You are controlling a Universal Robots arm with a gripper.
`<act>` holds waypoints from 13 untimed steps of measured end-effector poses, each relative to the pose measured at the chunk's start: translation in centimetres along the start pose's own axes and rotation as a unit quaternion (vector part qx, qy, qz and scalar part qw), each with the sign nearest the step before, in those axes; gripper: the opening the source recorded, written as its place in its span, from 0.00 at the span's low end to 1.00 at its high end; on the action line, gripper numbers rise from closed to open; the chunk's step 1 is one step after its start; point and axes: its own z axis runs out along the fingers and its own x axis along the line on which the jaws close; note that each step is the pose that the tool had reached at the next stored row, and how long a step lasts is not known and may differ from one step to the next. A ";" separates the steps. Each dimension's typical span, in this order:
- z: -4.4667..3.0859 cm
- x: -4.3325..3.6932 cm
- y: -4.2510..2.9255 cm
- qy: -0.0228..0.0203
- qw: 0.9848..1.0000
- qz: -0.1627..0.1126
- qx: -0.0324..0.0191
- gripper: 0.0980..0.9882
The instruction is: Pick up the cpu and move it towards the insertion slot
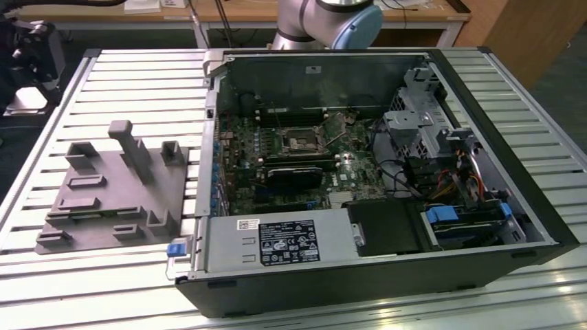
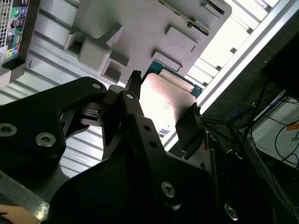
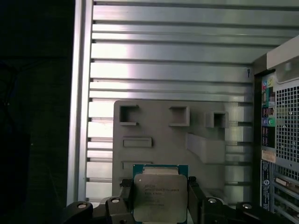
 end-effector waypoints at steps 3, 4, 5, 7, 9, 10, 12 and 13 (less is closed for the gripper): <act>-0.27 -0.49 0.01 0.000 1.000 0.000 0.000 0.50; -0.31 -0.68 0.01 0.000 1.000 0.000 0.000 0.50; -0.34 -0.86 0.01 0.000 1.000 0.000 0.000 0.50; -0.36 -1.19 0.01 0.000 1.000 0.000 0.000 0.50; -0.46 -1.39 0.01 0.000 1.000 0.001 0.000 0.50; -0.56 -1.42 0.02 0.000 1.000 0.001 0.000 0.50; -0.84 -1.50 0.03 0.000 1.000 0.001 0.000 0.50; -1.01 -1.52 0.04 0.000 1.000 0.001 0.000 0.50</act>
